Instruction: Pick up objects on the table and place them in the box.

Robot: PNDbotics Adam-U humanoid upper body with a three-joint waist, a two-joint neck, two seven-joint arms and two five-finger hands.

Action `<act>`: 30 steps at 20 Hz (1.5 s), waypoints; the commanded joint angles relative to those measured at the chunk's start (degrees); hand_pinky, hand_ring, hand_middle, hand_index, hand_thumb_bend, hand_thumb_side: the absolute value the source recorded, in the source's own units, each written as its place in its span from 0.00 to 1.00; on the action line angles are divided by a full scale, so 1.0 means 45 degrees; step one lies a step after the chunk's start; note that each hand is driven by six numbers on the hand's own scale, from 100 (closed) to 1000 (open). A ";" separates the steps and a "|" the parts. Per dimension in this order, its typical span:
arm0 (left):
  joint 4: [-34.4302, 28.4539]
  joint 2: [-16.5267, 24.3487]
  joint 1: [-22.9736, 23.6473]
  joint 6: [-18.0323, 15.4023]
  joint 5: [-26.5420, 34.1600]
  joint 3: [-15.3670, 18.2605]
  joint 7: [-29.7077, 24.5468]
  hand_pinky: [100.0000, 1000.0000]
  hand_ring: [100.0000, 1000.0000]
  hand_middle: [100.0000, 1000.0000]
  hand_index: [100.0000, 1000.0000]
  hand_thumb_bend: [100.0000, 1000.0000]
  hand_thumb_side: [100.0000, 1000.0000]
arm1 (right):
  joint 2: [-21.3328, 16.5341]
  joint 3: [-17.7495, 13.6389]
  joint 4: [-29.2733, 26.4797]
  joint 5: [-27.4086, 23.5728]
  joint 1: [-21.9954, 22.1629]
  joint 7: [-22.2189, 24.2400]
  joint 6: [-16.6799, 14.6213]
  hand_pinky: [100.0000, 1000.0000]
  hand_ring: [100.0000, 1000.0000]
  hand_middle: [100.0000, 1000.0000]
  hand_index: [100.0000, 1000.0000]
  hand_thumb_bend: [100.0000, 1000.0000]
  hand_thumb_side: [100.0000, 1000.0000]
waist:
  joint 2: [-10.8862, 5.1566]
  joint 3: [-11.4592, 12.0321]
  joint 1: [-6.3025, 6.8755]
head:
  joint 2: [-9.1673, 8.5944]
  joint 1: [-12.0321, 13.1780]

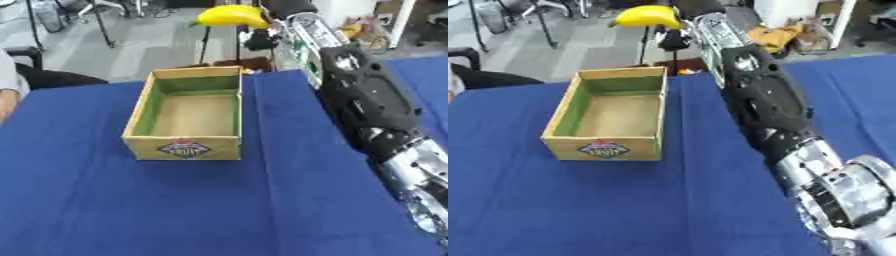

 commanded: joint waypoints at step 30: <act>-0.0256 -0.0015 -0.0373 0.0163 0.0098 -0.0073 -0.0064 0.23 0.74 0.76 0.69 0.00 0.80 | 0.1653 0.0303 0.1389 -0.1614 0.0549 -0.0576 0.0390 0.39 0.78 0.59 0.44 0.00 0.57 | 0.0101 0.0420 0.0023 | -0.0375 -0.0688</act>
